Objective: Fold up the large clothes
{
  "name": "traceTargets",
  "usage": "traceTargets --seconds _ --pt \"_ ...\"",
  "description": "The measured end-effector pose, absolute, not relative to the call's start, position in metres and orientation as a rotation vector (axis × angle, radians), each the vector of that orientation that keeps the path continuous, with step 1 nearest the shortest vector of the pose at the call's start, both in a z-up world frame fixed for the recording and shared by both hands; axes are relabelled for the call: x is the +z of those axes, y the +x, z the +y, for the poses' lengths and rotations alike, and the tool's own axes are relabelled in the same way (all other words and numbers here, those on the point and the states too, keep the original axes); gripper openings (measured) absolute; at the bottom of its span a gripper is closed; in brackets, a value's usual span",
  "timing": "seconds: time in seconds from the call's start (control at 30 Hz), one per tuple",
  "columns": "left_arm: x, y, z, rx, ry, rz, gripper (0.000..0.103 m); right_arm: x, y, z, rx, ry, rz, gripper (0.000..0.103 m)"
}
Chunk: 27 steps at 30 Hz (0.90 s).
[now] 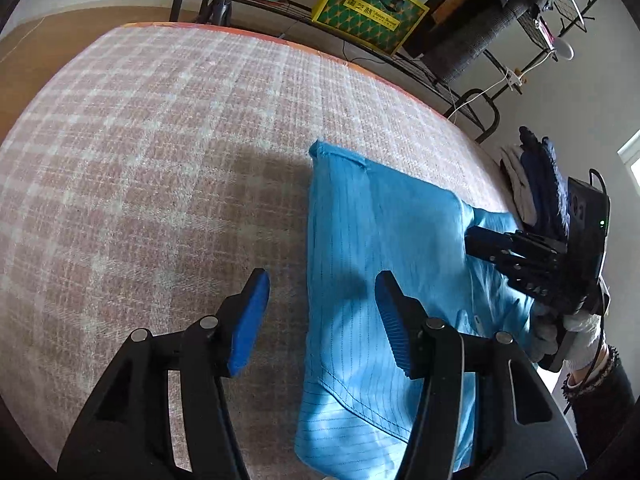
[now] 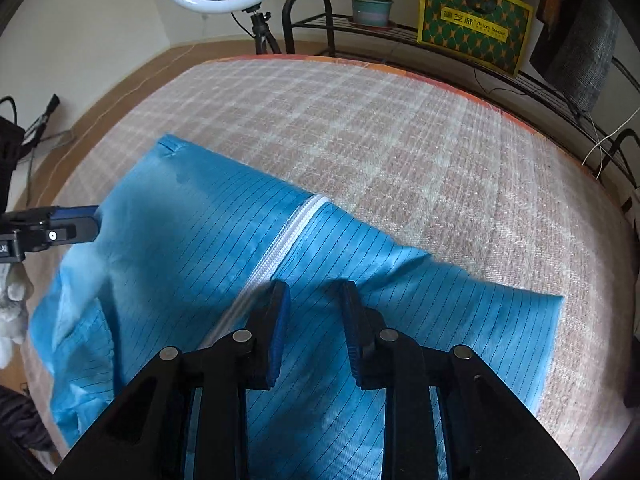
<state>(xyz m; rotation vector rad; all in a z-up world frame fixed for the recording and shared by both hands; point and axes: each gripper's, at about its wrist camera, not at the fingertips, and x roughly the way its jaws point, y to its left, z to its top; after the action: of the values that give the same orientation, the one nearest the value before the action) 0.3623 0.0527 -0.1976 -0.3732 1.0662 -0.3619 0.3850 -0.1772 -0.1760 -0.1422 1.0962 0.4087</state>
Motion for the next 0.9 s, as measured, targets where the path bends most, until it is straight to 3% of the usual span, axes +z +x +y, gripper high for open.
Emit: traceTargets --seconds 0.1,0.13,0.23,0.27,0.47,0.73,0.77,0.9 --pt "-0.194 0.36 0.067 -0.369 -0.444 1.055 0.058 -0.151 0.374 -0.203 0.431 -0.015 1.051 0.025" --pt "-0.196 0.36 0.074 -0.376 -0.492 1.059 0.059 -0.141 0.367 -0.215 0.436 0.031 1.034 0.029" --pt "-0.207 0.363 0.083 -0.404 -0.599 1.1 0.06 -0.126 0.341 -0.255 0.418 0.124 0.997 0.062" --pt "-0.211 0.364 0.084 -0.416 -0.625 1.118 0.06 -0.124 0.334 -0.267 0.412 0.151 0.992 0.062" --pt "-0.232 0.369 0.084 -0.472 -0.729 1.189 0.06 -0.152 0.308 -0.35 0.393 0.477 1.076 0.063" --pt "-0.245 0.38 0.094 -0.542 -0.852 1.188 0.06 -0.197 0.303 -0.38 0.461 0.719 1.118 0.063" --pt "-0.249 0.38 0.098 -0.551 -0.868 1.187 0.06 -0.198 0.302 -0.383 0.478 0.739 1.112 0.061" --pt "-0.251 0.384 0.097 -0.583 -0.88 1.186 0.06 -0.21 0.306 -0.376 0.553 0.797 1.128 0.036"
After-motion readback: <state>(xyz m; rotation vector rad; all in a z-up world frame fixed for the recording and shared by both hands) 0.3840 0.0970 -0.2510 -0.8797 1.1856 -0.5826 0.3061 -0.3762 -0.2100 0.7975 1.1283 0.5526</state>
